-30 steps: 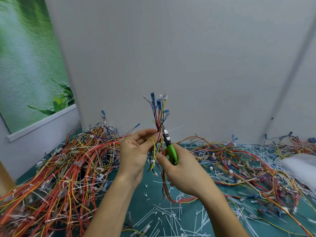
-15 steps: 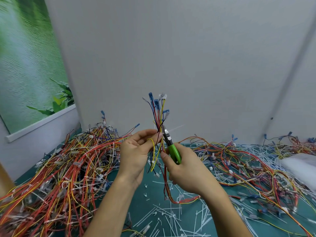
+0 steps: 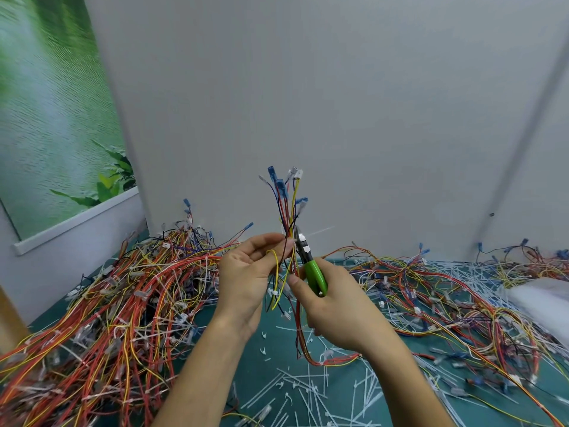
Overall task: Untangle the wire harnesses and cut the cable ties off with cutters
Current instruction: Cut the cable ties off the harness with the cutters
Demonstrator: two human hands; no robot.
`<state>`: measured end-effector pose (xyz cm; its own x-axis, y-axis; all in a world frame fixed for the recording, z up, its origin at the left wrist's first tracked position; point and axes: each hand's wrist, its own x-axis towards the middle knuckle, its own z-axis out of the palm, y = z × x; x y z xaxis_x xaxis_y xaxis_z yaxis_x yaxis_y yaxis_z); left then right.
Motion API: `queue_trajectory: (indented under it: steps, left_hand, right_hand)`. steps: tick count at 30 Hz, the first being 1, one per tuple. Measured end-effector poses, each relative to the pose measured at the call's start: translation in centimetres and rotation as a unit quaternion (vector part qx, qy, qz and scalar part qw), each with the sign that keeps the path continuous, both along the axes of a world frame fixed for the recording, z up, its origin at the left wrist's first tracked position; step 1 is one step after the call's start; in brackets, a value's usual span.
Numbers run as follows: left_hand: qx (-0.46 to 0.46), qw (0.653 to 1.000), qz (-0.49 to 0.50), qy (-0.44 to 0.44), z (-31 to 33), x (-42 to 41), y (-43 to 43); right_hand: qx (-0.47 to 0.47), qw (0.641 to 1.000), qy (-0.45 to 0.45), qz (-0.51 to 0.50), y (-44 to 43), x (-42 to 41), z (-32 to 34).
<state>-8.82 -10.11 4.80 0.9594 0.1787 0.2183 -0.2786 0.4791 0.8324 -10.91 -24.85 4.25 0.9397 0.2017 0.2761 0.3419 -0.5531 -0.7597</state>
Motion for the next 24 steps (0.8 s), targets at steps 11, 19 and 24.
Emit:
queue_trajectory:
  steps: [11, 19, 24]
  left_hand:
    - [-0.031, 0.999, -0.031, 0.02, 0.2, 0.0, -0.02]
    - [-0.041, 0.997, -0.041, 0.044, 0.16, 0.04, -0.36]
    - [-0.042, 0.998, -0.038, 0.039, 0.13, 0.04, -0.43]
  right_hand:
    - [0.016, 1.0, 0.004, 0.017, 0.2, -0.02, -0.01]
    - [0.02, 0.999, -0.029, -0.013, 0.0, 0.21, -0.36]
    - [0.033, 0.999, -0.02, -0.006, 0.06, 0.12, -0.15]
